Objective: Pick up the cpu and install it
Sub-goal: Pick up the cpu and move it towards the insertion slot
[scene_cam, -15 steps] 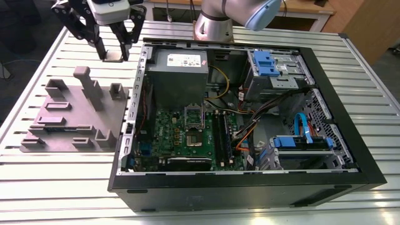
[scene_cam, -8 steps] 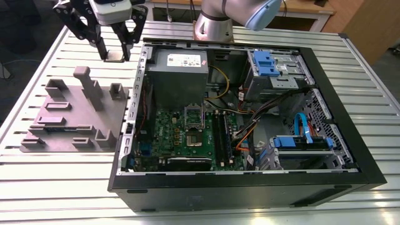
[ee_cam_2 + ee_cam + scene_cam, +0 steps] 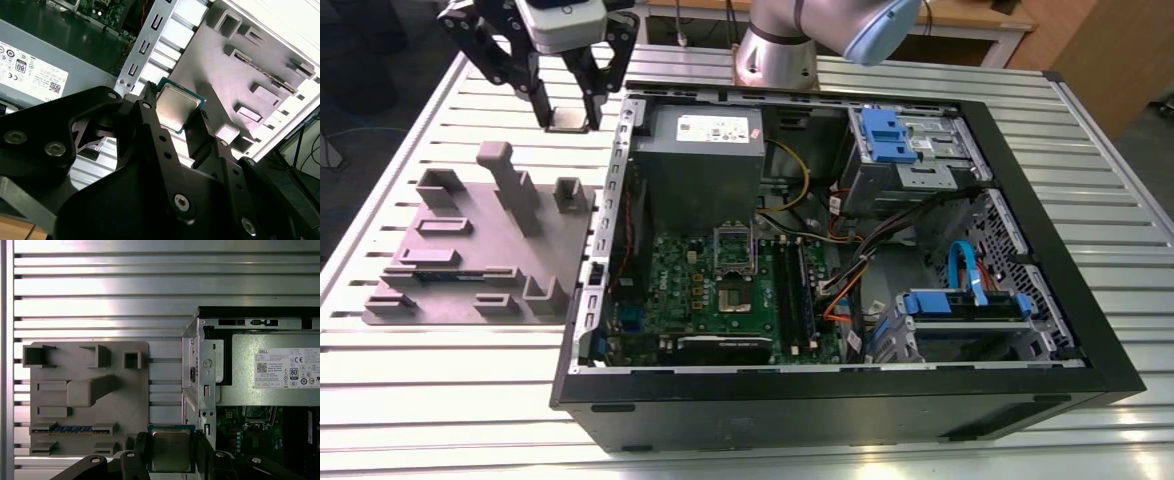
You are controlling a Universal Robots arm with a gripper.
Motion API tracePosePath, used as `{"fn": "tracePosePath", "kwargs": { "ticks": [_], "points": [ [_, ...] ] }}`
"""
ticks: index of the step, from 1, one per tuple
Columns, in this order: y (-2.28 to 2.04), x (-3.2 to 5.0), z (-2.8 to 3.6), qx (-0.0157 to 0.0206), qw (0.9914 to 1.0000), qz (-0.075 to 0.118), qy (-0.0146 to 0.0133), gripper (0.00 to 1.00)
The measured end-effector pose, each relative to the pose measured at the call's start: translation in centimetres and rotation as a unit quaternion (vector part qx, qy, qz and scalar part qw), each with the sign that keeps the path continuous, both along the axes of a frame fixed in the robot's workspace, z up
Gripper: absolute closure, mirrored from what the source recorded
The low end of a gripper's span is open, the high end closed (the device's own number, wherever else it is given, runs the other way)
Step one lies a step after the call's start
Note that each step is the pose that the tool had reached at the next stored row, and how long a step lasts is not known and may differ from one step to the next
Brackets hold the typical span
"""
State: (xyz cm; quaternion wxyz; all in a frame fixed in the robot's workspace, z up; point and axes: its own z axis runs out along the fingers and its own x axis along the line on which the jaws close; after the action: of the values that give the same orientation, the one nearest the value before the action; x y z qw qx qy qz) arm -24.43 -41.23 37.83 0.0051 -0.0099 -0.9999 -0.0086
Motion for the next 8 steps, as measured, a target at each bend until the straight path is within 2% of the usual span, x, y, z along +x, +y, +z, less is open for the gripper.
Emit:
{"fn": "tracePosePath", "kwargs": {
  "ticks": [8],
  "points": [
    [0.00,0.25,0.00,0.0000,1.00000,0.000,0.0000,0.53]
  ]
}}
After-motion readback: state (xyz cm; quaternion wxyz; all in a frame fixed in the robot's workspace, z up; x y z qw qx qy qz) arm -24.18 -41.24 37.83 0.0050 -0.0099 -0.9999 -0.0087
